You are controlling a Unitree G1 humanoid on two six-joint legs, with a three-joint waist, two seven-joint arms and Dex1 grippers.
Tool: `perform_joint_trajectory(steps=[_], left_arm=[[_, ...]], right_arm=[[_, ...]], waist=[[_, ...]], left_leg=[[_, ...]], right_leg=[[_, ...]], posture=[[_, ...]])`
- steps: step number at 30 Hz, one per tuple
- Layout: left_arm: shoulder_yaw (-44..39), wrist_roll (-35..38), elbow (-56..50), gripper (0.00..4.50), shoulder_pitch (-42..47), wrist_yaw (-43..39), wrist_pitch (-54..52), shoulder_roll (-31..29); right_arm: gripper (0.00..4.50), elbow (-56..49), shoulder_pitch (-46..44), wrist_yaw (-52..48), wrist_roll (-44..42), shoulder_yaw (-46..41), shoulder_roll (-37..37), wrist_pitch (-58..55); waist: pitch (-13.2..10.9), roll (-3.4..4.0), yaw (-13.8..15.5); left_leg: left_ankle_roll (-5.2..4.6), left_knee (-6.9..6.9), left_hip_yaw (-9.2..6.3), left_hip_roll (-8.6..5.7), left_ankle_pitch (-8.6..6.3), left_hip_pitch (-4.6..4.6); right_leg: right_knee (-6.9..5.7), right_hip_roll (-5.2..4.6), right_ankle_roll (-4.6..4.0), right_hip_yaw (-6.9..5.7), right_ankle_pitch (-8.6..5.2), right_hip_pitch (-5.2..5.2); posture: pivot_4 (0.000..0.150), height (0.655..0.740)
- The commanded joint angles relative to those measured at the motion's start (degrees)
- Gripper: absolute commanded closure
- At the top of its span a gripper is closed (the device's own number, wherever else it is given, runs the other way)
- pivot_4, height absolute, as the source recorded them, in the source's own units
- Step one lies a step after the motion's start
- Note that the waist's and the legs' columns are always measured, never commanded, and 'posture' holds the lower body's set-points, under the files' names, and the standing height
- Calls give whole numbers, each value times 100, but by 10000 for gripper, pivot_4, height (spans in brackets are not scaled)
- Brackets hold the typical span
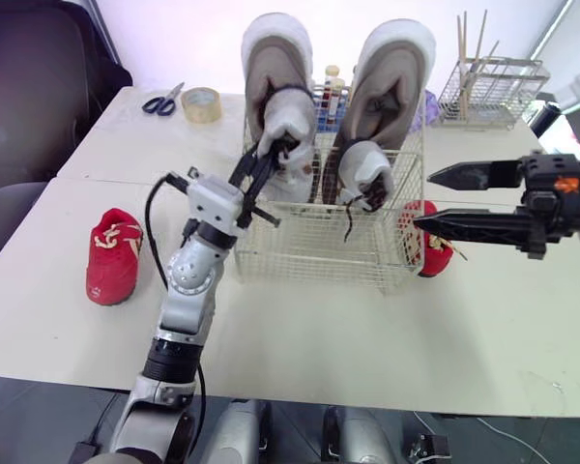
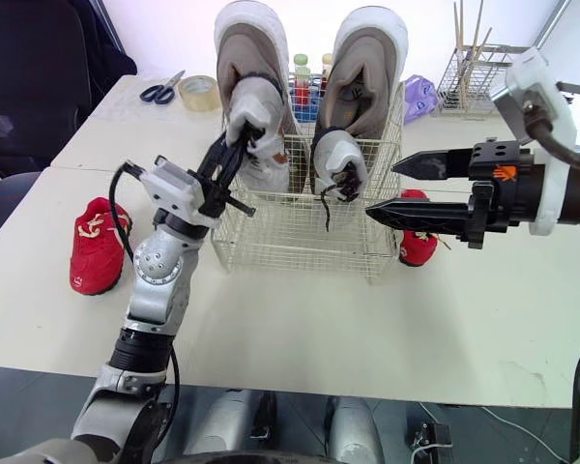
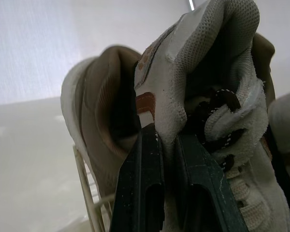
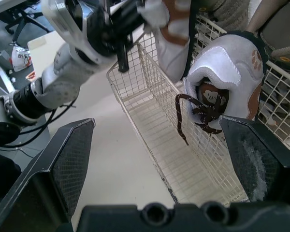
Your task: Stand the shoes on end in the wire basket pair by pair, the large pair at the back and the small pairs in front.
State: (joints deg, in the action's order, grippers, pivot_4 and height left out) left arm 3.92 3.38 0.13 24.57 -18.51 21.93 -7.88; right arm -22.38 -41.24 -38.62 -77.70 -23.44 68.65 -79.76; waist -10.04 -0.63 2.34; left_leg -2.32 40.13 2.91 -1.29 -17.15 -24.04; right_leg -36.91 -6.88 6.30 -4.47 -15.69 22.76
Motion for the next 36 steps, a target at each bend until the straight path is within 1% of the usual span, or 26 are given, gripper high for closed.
perform_joint_trajectory(steps=[1,5,12,15,20,30,36], left_arm=[[71,-136,254,44642,-128,53,26,27],[1,-68,278,44642,-257,130,-452,43],[194,125,-671,44642,-653,11,-1367,46],[177,162,-961,32879,-875,28,-1556,26],[9,325,-1329,7632,-1082,-37,-1901,-116],[-513,664,-2398,7632,-1823,-120,-2624,-763],[-774,687,-3073,7632,-1815,107,-3271,-977]], right_arm=[[0,-19,5,66,-181,-177,108,168],[0,-29,106,123,-284,-175,94,243],[0,-35,229,137,-250,-83,87,435],[0,-25,267,118,-190,-10,31,538],[0,37,278,23,-77,148,-16,726],[0,199,309,-368,364,503,-188,1080],[0,258,494,-727,705,563,-211,1300]], waist=[[3,5,12],[18,29,11],[44,73,-5],[47,77,-5],[47,80,-9],[45,90,-27],[43,91,-29]], left_leg=[[0,0,-2,0,0,0],[-5,1,-7,0,-3,5],[-28,-5,-9,0,-17,19],[-27,-7,-10,0,-17,21],[-36,-8,-12,1,-22,21],[-34,-17,-13,3,-22,21],[-25,-17,-13,2,-18,1]], right_leg=[[0,-1,0,-3,0,-1],[8,-5,0,-8,0,-13],[26,-4,0,-11,0,-32],[35,-4,0,-11,0,-36],[41,-4,-3,-12,2,-40],[55,-2,-5,-12,3,-39],[75,-2,-8,-14,5,-30]], posture=[[1500,7400],[1500,7400],[1500,7400],[1500,7400],[1500,7400],[1500,7400],[1500,7400]])
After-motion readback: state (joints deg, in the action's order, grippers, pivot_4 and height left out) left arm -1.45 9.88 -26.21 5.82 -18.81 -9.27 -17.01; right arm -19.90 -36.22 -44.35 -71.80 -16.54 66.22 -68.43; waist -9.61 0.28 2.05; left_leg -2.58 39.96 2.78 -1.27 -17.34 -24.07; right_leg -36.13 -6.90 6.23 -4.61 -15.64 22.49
